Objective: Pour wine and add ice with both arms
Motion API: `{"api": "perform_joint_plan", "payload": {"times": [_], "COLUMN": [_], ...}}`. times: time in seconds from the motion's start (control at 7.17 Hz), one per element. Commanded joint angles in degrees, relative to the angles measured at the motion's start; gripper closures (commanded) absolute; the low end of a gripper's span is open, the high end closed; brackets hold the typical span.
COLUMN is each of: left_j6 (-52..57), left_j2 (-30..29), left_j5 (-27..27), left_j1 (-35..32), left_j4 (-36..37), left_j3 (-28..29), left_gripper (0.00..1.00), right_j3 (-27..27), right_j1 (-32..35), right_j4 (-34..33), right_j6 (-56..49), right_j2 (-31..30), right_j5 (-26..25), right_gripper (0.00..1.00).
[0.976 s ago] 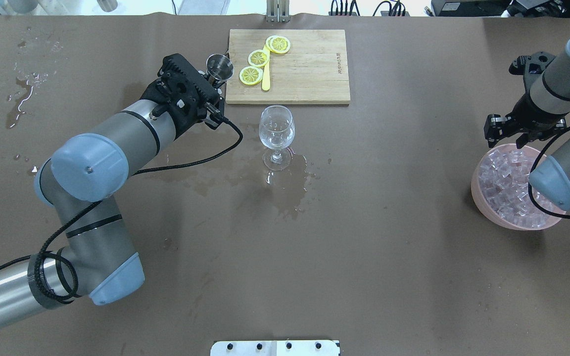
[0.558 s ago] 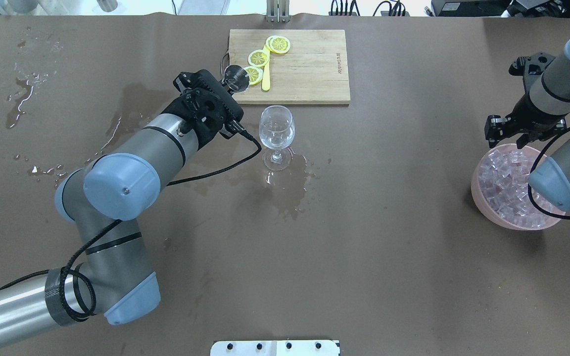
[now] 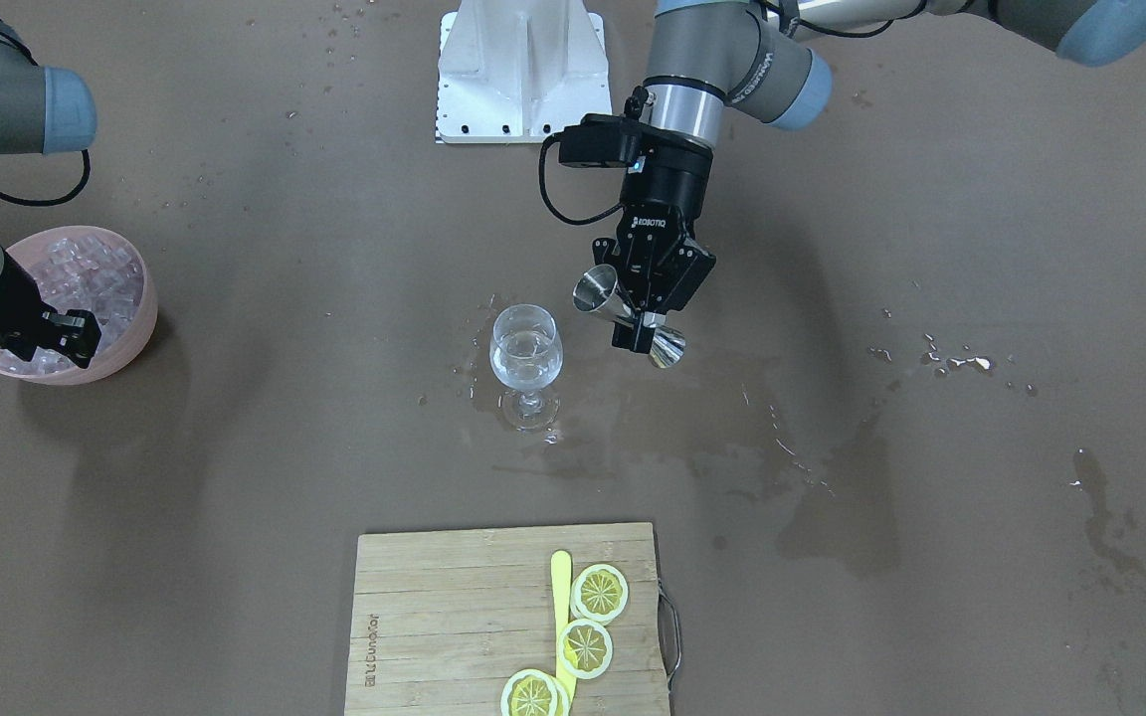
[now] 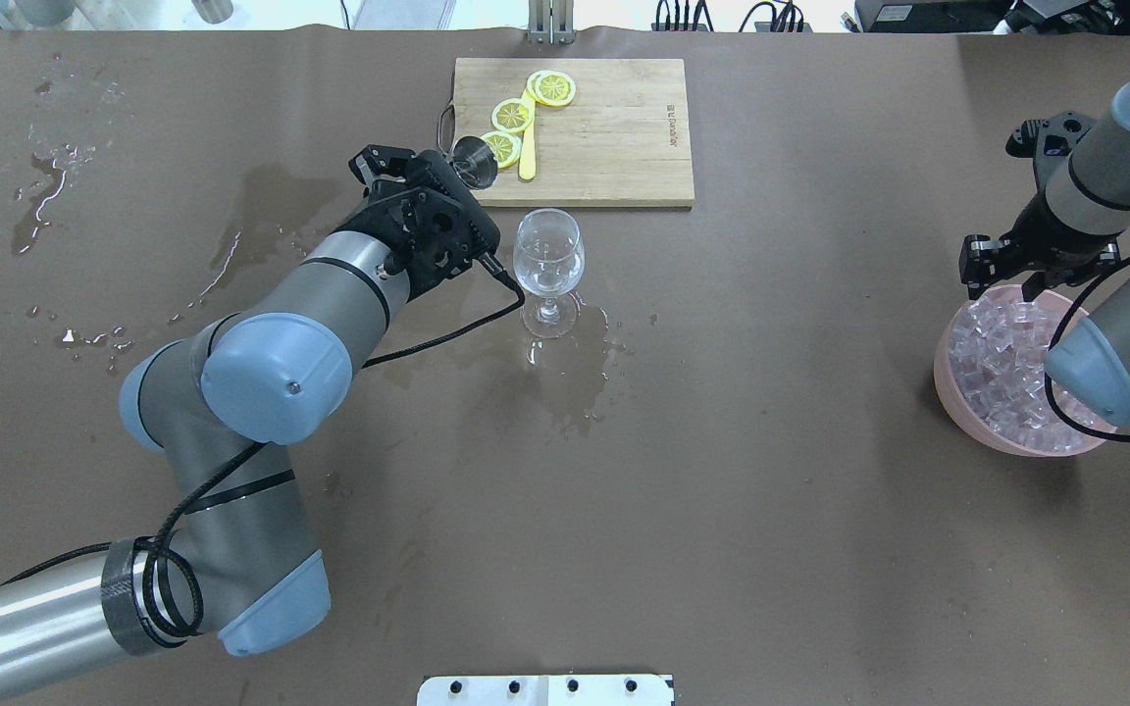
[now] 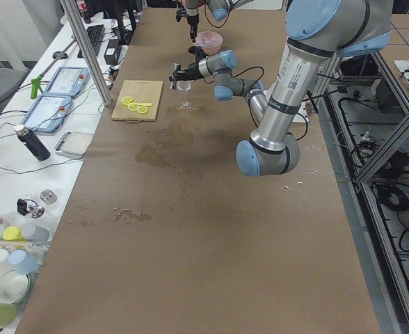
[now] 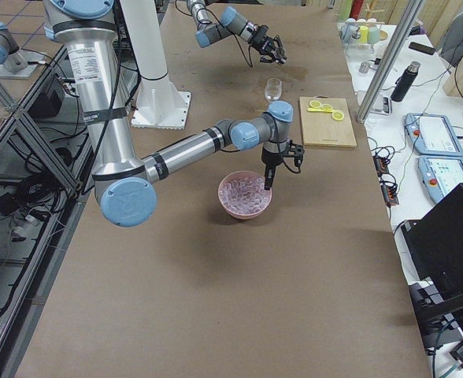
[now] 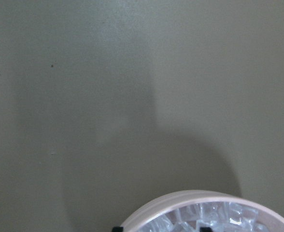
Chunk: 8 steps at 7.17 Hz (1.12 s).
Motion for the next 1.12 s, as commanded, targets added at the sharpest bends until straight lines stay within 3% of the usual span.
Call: {"api": "perform_joint_plan", "payload": {"times": [0.0,0.28,0.98], "left_j6": [0.1,4.9,5.6], "left_j2": [-0.5,-2.9,-6.5], "left_j5": [1.5,5.6,5.8], "left_j1": [0.2,3.0,3.1], "left_j4": [2.9,4.9,7.9], "left_j3": [0.1,0.3,3.2], "left_gripper": [1.00,1.00,1.00], "right_j3": [-0.1,-0.2,3.5], "right_j1": [-0.5,-0.8,-0.7], "right_j4": [0.0,0.0,-2.1], "right_j6": [0.0,0.1,0.2], "right_j2": [0.0,-0.4,-1.9], "right_j5": [0.0,0.0,0.0], "right_gripper": [0.39,0.39,0.39]}}
